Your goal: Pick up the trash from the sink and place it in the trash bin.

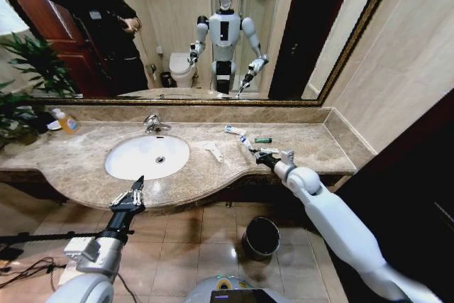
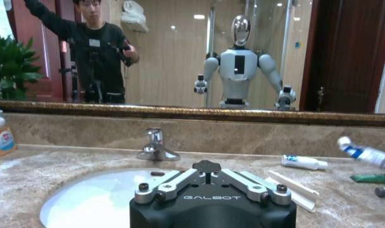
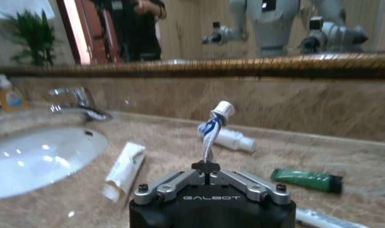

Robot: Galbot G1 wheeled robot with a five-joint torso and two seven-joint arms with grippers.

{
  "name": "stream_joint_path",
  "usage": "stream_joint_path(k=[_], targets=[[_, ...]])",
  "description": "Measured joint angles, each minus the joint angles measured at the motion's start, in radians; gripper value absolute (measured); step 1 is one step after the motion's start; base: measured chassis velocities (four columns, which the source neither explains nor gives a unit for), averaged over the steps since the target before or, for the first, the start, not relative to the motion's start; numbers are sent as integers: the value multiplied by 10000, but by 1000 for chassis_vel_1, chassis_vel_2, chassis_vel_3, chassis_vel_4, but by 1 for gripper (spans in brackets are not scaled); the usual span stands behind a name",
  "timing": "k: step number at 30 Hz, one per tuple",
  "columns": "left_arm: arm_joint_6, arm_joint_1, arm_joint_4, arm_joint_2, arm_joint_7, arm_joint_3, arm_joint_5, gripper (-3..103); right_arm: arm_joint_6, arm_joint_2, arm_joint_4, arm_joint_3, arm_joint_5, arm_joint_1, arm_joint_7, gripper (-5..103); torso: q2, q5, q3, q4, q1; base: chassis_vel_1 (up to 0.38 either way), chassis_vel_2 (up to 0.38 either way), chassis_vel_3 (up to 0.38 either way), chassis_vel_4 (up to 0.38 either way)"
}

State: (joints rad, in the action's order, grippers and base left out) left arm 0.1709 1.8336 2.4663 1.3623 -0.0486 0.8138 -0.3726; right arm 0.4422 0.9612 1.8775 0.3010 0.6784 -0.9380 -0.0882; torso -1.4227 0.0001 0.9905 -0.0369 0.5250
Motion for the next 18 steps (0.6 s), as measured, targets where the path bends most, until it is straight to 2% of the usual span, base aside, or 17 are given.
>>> stream_joint_path(k=[4, 7, 14, 17, 18], targets=[[0, 0, 0, 0, 0, -1, 0, 0, -79, -795, 1133, 1196, 270, -1267, -442, 0, 0, -1, 0, 3, 0, 0, 0, 0, 0], [0, 0, 0, 0, -1, -1, 0, 0, -194, -1119, 1514, 1612, 494, -1846, -544, 0, 0, -1, -1, 1, 0, 0, 0, 0, 0], [0, 0, 0, 0, 0, 0, 0, 0, -198, -1378, 1951, 2577, 941, -3100, -722, 0, 0, 1, -1, 1, 0, 0, 0, 0, 0], [0, 0, 0, 0, -2, -1, 0, 0, 17, -1453, 2076, 3579, 1010, -4257, -1381, 0, 0, 1, 0, 0, -1, 0, 0, 0, 0], [0, 0, 0, 0, -2, -1, 0, 0, 17, -1453, 2076, 3579, 1010, -4257, -1381, 0, 0, 1, 0, 0, -1, 0, 0, 0, 0]])
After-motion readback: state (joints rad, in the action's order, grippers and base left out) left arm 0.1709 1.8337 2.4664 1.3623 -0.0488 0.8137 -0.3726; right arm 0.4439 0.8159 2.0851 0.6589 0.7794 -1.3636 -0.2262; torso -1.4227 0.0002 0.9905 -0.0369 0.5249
